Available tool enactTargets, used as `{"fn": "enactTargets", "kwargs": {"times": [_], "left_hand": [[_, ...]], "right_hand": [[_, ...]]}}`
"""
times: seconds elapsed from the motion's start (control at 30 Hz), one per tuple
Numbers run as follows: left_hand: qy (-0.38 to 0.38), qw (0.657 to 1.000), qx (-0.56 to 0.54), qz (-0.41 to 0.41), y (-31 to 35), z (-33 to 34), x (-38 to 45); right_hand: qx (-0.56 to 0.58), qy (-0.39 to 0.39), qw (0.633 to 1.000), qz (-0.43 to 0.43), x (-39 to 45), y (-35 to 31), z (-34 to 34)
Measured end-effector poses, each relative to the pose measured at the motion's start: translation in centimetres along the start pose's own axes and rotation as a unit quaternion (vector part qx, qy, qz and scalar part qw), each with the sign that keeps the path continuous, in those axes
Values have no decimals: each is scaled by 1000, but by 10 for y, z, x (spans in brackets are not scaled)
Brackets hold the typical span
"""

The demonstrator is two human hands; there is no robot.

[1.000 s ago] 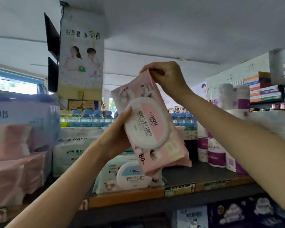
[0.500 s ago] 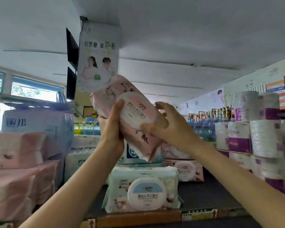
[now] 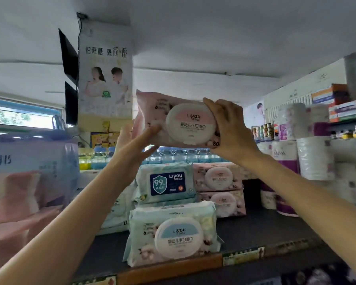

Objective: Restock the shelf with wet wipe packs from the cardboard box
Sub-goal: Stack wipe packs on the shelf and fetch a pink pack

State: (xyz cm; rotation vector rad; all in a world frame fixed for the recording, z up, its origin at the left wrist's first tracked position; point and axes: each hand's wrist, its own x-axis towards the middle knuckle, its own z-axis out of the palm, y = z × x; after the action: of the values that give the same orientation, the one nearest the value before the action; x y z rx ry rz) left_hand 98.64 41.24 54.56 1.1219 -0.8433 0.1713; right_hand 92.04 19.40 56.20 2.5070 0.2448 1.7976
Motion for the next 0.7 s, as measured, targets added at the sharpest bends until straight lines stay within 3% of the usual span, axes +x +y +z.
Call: {"fn": "enactTargets", "kwargs": {"times": [0.1, 0.2, 0.3, 0.47, 0.6, 0.7], "left_hand": [[-28, 997, 57, -36, -13, 21, 1], [-109, 968, 219, -56, -31, 49, 2], [-178, 911, 369, -49, -56, 74, 5], [-201, 834, 514, 26, -94, 100, 20], [-300, 698, 649, 51, -120, 113, 36], [-339, 666, 664, 26, -133, 119, 54]], "right_hand": [[-47, -8, 999, -11, -18, 31, -7], [-79, -46, 996, 11, -44, 62, -13], [-119, -116, 985, 34, -70, 92, -22], [-154, -221, 960, 79, -104, 123, -9], [-148, -286, 942, 95, -116, 143, 35], [-155, -320, 932, 73, -117, 160, 62]]}}
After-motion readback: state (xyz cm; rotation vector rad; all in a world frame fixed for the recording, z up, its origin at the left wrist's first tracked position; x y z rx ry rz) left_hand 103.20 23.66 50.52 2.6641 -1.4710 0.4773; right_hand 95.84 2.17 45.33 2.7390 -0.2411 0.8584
